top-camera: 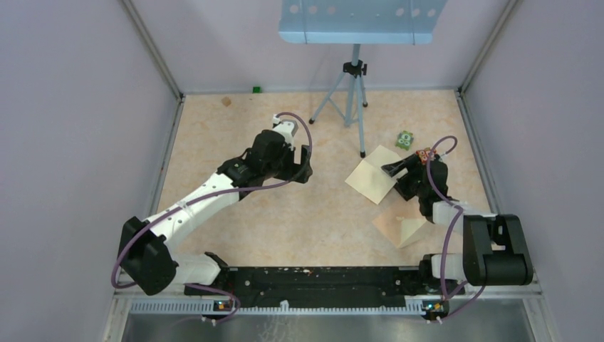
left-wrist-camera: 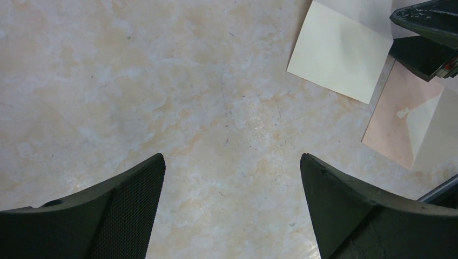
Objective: Place the letter into the envelope and seal it
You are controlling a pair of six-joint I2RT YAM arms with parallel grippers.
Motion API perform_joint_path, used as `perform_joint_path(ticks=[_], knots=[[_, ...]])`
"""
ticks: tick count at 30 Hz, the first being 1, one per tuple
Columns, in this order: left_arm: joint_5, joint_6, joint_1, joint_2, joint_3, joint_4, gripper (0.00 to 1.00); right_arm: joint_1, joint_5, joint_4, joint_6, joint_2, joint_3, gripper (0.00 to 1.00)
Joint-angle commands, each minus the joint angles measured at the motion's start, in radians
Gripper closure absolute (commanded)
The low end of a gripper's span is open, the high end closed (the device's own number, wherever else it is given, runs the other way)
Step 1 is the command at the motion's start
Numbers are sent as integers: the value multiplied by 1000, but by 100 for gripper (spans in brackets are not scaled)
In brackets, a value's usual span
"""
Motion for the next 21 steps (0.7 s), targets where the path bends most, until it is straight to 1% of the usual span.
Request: perform_joint_path(ticks=[1,4,6,10,14,18,21], knots=[[-1,16,6,-20,29,28,1,-6,-22,138,39,-16,-2,21],[-1,10,6,-19,31,27,1,-6,-22,167,58,-14,-9,30],[4,4,6,-20,29,27,1,-6,-18,168,59,-9,-7,38],[18,-19,6,-21,22,29,1,-6,-17,198,68,20,-6,60],[25,-63,6,-39,5,47,1,-6,-27,225,80,46,0,76],[98,-108,6,-57,-21,96,1,-6,-39,226,73,36,11,86],[137,-117,6,-66,-40,149,1,-6,-55,208,59,2,20,92]])
